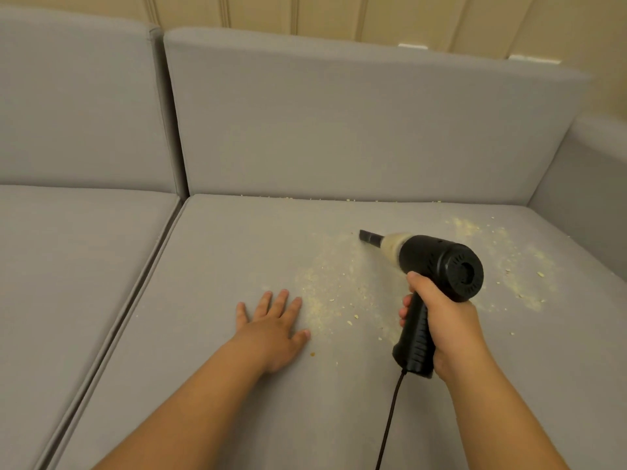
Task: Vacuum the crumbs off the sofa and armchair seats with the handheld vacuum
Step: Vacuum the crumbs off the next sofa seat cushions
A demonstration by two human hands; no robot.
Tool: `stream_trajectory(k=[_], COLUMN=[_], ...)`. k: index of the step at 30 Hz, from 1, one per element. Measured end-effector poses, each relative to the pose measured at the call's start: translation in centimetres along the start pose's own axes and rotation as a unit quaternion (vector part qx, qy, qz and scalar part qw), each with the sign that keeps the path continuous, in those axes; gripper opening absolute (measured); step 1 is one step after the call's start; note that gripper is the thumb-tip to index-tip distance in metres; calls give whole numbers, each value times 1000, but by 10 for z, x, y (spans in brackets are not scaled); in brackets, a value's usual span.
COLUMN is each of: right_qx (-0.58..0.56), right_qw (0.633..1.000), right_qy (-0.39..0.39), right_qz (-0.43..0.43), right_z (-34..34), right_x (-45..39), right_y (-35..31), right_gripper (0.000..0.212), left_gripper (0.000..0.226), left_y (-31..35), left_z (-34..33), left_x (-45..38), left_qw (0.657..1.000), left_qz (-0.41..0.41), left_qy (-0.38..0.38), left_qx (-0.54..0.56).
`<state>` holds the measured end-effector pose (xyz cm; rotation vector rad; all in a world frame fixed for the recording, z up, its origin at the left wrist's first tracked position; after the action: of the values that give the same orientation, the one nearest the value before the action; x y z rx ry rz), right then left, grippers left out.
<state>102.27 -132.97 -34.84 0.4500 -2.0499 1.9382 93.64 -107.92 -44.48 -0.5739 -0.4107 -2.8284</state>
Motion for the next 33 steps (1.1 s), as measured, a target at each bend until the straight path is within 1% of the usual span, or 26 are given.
stream_trajectory(k=[4,9,12,16,19,21,24,25,27,30,33], right_qx=[-34,18,21,42,65,64,58,50,34,45,63], right_qw=[999,1000,999,993,989,992,997,997,998,999,995], right_qy=[21,0,-35,-108,-133,-109,-32,-10,8,-16,-79], right_qz=[-4,11,2,-23,-17,5,48,52,43,21,-1], right_z=[1,-10,-20,-34,-39,-34,-21,-16,-8,-8,-19], right_x=[-7,-16,-17,-14,-10,-10,-15,-16,-19,-17,-10], right_y=[-4,-1,2,7,9,6,-3,-4,-4,0,4], right_gripper=[31,25,23,25,24,24,20,19,17,16,18], left_gripper=[70,68,68,69,69,68,68,68,68,68,68], left_y=[-5,-9,-11,-10,-11,-11,-11,-11,-11,-9,-9], left_z=[0,-5,-3,-5,-5,-5,-5,-5,-5,-5,-5], left_x=[1,3,0,-2,-2,-2,-3,-2,-2,0,0], left_qw=[1000,1000,1000,1000,1000,1000,1000,1000,1000,1000,1000], left_qz=[-7,-17,-14,-10,-10,-10,-11,-11,-11,-10,-8], left_qy=[14,18,18,11,8,7,9,9,9,10,8], left_qx=[-7,-8,-8,-14,-15,-18,-19,-19,-18,-21,-19])
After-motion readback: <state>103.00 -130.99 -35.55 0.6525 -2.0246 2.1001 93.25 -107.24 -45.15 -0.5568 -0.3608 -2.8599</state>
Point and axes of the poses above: each hand's wrist, its own x-axis away from the middle knuckle, its own z-axis out of the back of the hand, y = z × x, the point moved 6 cm from there along -x, towards the middle knuckle, and after that the axes turned 5 degrees about -z, right-handed, at the moved point
